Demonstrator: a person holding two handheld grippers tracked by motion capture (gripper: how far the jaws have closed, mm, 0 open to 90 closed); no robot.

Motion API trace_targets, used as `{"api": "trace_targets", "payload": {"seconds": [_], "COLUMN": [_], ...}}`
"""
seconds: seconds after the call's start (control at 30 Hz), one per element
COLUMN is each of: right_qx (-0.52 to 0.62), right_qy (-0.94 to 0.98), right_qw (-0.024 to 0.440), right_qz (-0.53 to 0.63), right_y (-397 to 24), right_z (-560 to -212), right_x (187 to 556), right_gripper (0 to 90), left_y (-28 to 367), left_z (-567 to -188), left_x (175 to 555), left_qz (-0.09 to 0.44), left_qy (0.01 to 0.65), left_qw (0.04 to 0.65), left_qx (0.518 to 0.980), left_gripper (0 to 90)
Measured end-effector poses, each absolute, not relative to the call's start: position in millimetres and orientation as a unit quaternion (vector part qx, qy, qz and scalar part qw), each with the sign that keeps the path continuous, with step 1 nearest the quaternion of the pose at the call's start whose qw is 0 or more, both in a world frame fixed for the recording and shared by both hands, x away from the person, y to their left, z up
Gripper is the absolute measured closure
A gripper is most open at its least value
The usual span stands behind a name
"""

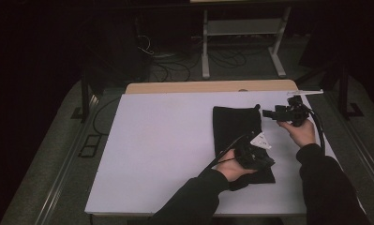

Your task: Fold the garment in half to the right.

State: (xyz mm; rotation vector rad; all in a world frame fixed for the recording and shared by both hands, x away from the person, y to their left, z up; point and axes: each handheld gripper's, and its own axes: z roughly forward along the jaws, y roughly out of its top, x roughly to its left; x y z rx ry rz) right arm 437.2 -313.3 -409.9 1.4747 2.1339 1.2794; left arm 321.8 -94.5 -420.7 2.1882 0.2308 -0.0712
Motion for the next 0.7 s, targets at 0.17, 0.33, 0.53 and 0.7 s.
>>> {"api": "trace_targets", "payload": {"seconds": [0.17,0.33,0.53,0.7], "right_qx": [0.489,0.483,0.499,0.500], "right_qy": [0.741,0.741,0.727,0.717], "right_qw": [0.126,0.132,0.144,0.144], "right_qz": [0.442,0.447,0.450,0.463], "right_y": [-314.3,-317.5,-323.5,-331.3], "right_z": [-406.1,-403.3,-399.8,-395.6], "right_x": [426.8,414.7,402.1,391.8], "right_gripper": [17.1,12.4,0.0,0.0], "left_y": [-101.2,-105.6,-103.8,-102.4], "left_z": [-421.9,-422.0,-420.5,-418.3], "left_x": [322.6,322.8,326.0,326.7], "left_qz": [-0.031,-0.028,-0.040,-0.046], "left_qy": [0.093,0.090,0.103,0.121], "left_qw": [0.445,0.437,0.442,0.448], "left_qx": [0.890,0.895,0.890,0.884], "left_gripper": [85.7,85.6,77.1,52.4]}}
